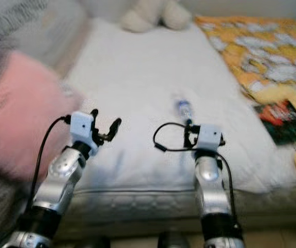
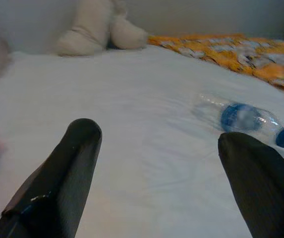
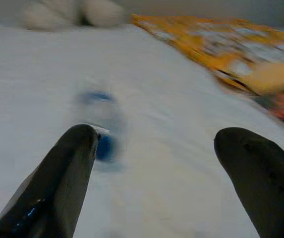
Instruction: Clean up the room
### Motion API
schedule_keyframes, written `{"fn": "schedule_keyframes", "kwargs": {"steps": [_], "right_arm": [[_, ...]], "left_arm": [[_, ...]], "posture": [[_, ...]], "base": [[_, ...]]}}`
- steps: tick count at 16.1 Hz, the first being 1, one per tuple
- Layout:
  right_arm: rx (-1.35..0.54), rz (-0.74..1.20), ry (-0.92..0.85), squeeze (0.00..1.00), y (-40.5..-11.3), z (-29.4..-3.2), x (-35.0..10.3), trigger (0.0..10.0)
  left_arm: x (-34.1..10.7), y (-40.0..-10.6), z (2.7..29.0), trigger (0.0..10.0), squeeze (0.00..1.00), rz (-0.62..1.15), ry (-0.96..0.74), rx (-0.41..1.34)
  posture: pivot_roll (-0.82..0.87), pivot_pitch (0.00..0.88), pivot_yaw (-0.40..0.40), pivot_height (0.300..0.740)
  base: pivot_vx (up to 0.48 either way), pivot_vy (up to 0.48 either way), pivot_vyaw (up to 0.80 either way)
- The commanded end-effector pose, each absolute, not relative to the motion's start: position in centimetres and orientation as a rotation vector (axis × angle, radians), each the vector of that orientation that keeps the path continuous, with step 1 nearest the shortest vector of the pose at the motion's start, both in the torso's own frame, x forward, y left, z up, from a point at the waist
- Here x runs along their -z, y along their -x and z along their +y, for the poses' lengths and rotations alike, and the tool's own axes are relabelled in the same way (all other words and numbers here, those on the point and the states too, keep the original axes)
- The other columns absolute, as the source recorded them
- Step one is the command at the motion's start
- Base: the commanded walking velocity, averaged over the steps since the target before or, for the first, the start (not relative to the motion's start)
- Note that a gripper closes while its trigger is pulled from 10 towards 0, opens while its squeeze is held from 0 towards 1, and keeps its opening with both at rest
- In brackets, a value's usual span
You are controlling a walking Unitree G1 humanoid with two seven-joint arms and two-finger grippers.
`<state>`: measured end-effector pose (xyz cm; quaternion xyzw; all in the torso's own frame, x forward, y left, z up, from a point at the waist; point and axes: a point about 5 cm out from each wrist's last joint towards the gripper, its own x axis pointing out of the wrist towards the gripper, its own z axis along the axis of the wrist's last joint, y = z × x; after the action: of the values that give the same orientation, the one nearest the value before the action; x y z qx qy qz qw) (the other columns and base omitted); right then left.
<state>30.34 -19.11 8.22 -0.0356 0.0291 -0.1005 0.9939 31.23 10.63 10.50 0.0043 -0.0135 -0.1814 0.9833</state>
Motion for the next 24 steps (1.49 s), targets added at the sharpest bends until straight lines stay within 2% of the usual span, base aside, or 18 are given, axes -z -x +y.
{"fn": "schedule_keyframes", "kwargs": {"steps": [1, 4, 6, 7, 10, 15, 21, 24], "right_arm": [[0.223, 0.058, 0.068, 0.0, -30.2, -19.5, -8.2, 10.0], [0.229, 0.058, 0.072, 0.0, -30.3, -19.7, -8.3, 10.0], [0.247, 0.042, 0.054, 0.0, -30.4, -19.9, -8.4, 10.0], [0.255, 0.032, 0.023, 0.0, -30.4, -20.0, -8.5, 10.0], [0.27, 0.028, -0.02, 0.0, -30.1, -20.3, -8.4, 10.0], [0.243, 0.036, -0.017, 0.0, -30.3, -20.1, -8.3, 10.0], [0.207, 0.038, 0.01, 0.0, -30.7, -19.4, -8.6, 10.0], [0.208, 0.029, 0.006, 0.0, -31.9, -20.1, -9.8, 10.0]], "left_arm": [[-10.7, -31.4, 10.2, 10.0, 0.0, -0.024, -0.025, 0.375], [-10.5, -31.5, 10.3, 10.0, 0.0, -0.008, -0.008, 0.336], [-9.3, -31.8, 11.4, 10.0, 0.0, 0.107, 0.238, 0.215], [-8.7, -31.5, 11.5, 10.0, 0.0, 0.131, 0.255, 0.204], [-9.0, -31.3, 10.6, 10.0, 0.0, 0.104, 0.184, 0.255], [-9.3, -31.1, 10.1, 10.0, 0.0, 0.081, 0.17, 0.298], [-9.8, -31.0, 10.0, 10.0, 0.0, 0.055, 0.159, 0.317], [-10.1, -30.9, 10.0, 10.0, 0.0, 0.036, 0.155, 0.315]], "posture": [[-0.06, 0.0, 0.016, 0.683], [-0.06, 0.0, 0.016, 0.683], [-0.06, 0.0, 0.016, 0.683], [-0.06, 0.0, 0.013, 0.683], [-0.06, 0.0, 0.005, 0.683], [-0.06, 0.0, 0.004, 0.683], [-0.05, 0.0, 0.005, 0.683], [-0.04, 0.0, 0.005, 0.683]], "base": [[0.0, 0.0, -0.59], [0.0, 0.0, 0.0], [0.0, 0.0, 0.0], [0.0, 0.0, 0.0], [0.0, 0.0, 0.0], [0.0, 0.0, -0.79], [0.456, 0.0, 0.0], [0.48, 0.0, 0.0]]}}
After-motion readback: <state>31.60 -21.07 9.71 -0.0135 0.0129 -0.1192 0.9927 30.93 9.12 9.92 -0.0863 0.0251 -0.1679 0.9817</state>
